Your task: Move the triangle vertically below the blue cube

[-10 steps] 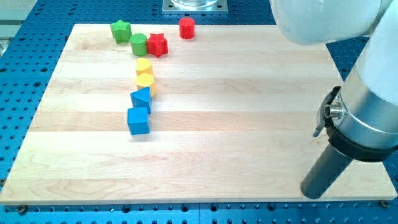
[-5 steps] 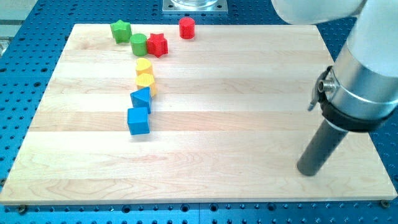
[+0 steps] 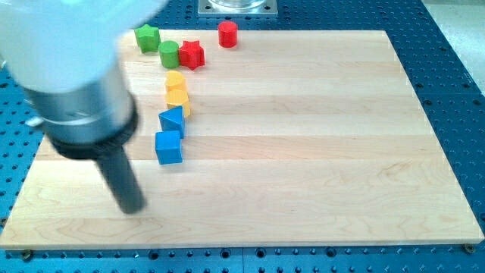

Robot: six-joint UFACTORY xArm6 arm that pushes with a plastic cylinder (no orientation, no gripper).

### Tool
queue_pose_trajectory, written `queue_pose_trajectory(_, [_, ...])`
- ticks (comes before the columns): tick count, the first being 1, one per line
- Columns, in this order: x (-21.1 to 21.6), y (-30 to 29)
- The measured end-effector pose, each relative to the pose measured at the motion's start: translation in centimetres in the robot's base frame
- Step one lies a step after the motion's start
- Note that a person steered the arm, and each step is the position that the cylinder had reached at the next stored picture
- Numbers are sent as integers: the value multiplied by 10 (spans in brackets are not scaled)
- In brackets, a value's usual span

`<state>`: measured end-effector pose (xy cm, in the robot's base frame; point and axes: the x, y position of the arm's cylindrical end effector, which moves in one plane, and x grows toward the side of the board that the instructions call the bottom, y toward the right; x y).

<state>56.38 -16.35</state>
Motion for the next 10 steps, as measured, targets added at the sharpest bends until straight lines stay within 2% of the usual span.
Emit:
queue_pose_trajectory(1, [-54, -3])
queue_pose_trajectory(3, [-146, 40])
queue_pose_trajectory(4, [-149, 69])
queue_pose_trajectory(5, [-123, 82])
queue_pose_trajectory(6, [-115, 99])
queue_pose_trajectory(7, [-136, 121])
queue_pose_trajectory(9, [-44, 115])
queue_pose_trajectory(10, [-81, 128])
